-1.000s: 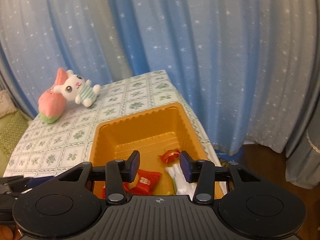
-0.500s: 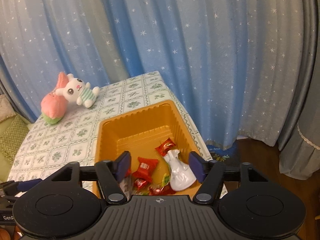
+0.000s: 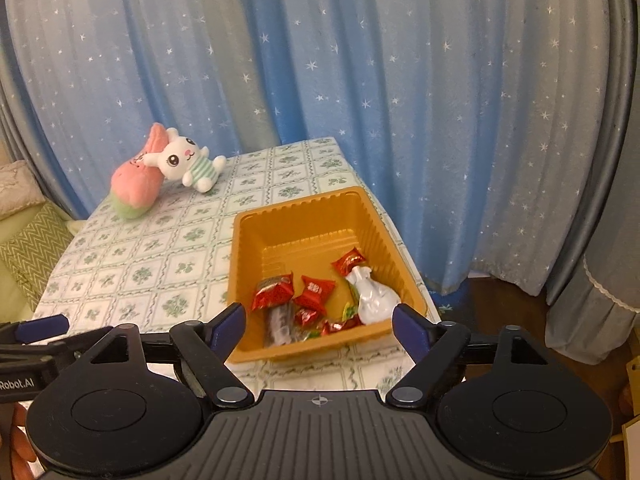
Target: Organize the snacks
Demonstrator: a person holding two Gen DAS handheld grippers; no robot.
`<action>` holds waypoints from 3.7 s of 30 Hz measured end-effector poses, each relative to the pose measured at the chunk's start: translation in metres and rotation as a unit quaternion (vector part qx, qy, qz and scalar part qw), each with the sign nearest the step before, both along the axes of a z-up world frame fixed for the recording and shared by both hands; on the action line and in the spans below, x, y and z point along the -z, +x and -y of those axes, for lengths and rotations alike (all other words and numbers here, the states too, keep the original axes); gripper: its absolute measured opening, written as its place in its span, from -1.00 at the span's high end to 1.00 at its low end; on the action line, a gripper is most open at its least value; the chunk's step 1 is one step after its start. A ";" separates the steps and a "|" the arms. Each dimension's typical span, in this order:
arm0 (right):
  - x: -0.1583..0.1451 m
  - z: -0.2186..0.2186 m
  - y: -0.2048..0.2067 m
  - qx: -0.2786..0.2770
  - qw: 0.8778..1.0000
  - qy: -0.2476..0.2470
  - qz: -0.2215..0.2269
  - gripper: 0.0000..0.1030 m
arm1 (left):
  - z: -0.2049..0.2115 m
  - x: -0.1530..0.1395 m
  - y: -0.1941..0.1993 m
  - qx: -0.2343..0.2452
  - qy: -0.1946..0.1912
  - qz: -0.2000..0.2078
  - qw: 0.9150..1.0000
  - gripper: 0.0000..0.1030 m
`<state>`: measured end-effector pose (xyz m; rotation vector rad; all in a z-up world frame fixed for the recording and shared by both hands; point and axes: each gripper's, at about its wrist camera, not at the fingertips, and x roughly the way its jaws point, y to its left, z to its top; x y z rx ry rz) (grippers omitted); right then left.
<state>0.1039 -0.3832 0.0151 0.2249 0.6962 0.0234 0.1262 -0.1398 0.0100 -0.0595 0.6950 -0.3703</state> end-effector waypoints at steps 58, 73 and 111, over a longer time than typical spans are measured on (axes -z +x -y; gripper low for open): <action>-0.041 -0.095 -0.141 -0.023 0.999 -0.024 0.023 -0.59 | -0.061 -0.037 -0.132 -0.058 0.033 0.006 0.998 -1.00; -0.037 -0.094 -0.140 -0.025 0.999 -0.021 0.020 -0.59 | -0.063 -0.034 -0.131 -0.064 0.041 0.003 0.997 -1.00; -0.030 -0.095 -0.141 -0.024 0.999 -0.019 0.018 -0.59 | -0.061 -0.032 -0.131 -0.062 0.044 0.002 0.997 -1.00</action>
